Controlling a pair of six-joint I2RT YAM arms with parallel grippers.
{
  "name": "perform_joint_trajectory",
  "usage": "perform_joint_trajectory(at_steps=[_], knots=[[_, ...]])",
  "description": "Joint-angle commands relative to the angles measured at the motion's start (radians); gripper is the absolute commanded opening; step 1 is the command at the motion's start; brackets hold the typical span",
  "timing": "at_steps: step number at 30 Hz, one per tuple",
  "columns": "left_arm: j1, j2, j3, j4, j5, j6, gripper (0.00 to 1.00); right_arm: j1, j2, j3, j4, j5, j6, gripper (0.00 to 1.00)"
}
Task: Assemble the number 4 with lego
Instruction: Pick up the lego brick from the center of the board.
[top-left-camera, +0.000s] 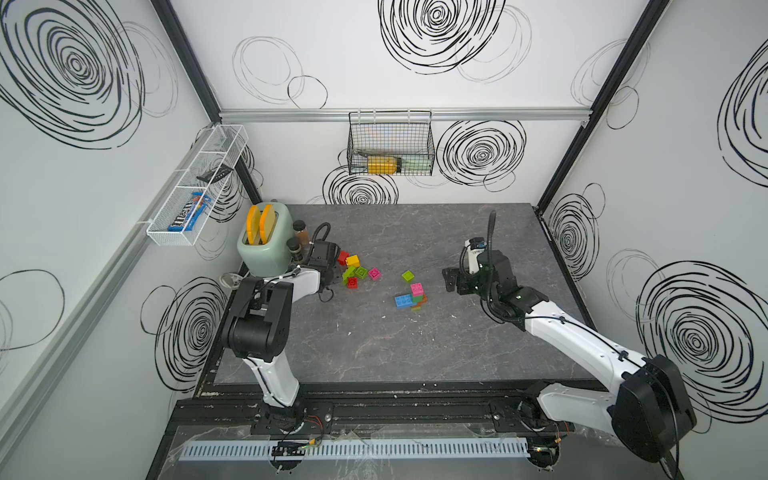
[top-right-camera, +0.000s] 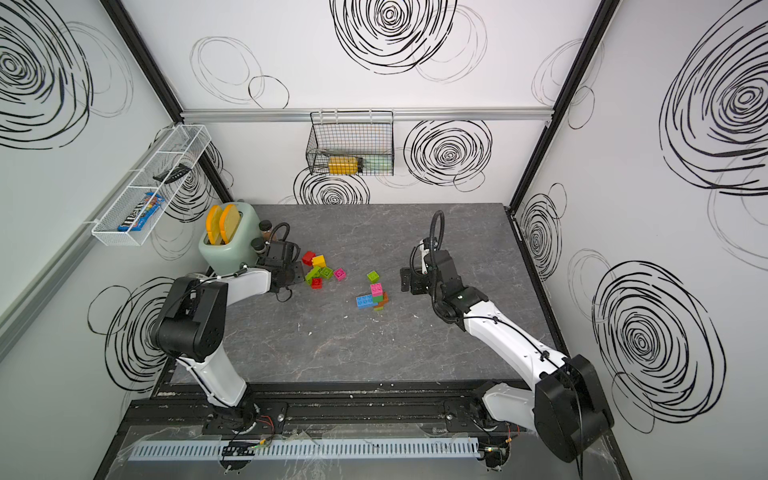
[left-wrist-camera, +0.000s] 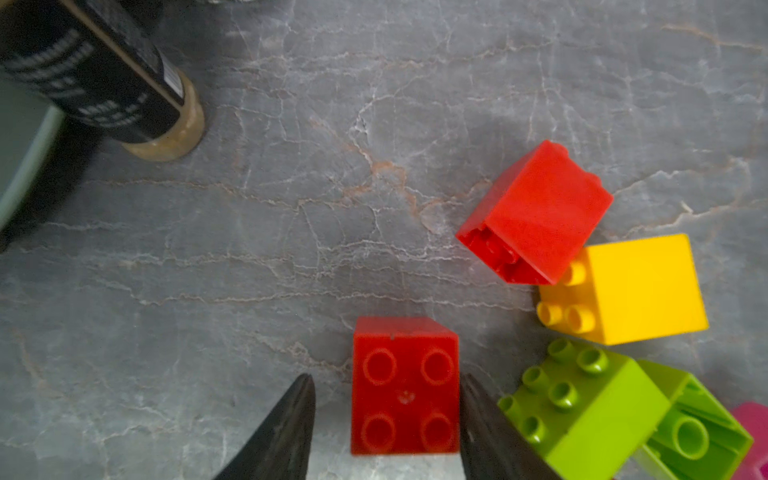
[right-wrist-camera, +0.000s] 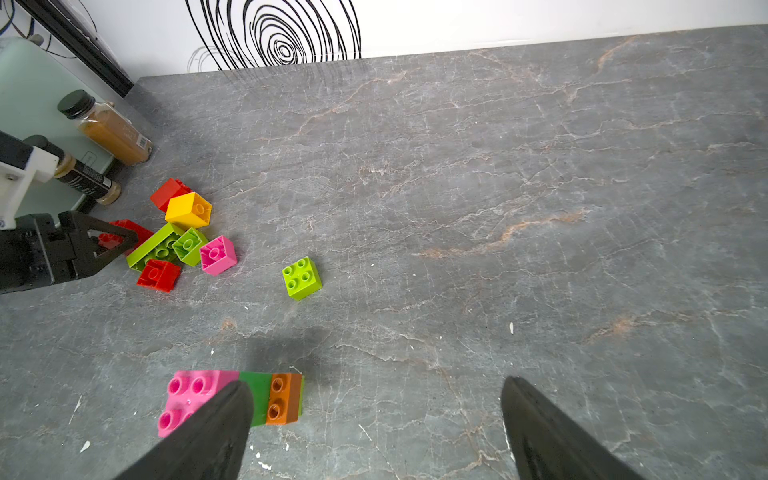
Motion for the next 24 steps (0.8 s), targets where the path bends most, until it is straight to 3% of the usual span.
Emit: perform_joint_trajectory(at_steps=[1,11,18,21,24], knots=[[-0.008,0.029,0.042,0.026,-0.013,-0.029,0.53,-0.003,-0.02,0.028,0.011,0.007,-0.013,0.97],[-0.011,0.053,0.057,0.05,-0.029,-0.022,0.42,-0.003,-0.015,0.023,0.018,-0.011,-0.012,0.97],[-0.034,0.013,0.046,0.054,-0.034,0.022,0.15,0.028,-0.011,-0.067,0.185,-0.258,-0.076,1.0],[-0.065,-0.03,0.024,0.052,-0.051,0.034,0.0,0.122,0.006,-0.101,0.267,-0.249,-0.162,1.0],[-0.098,-0.09,-0.023,0.072,-0.057,0.021,0.0,0.24,0.057,-0.107,0.317,-0.097,-0.219,1.0]])
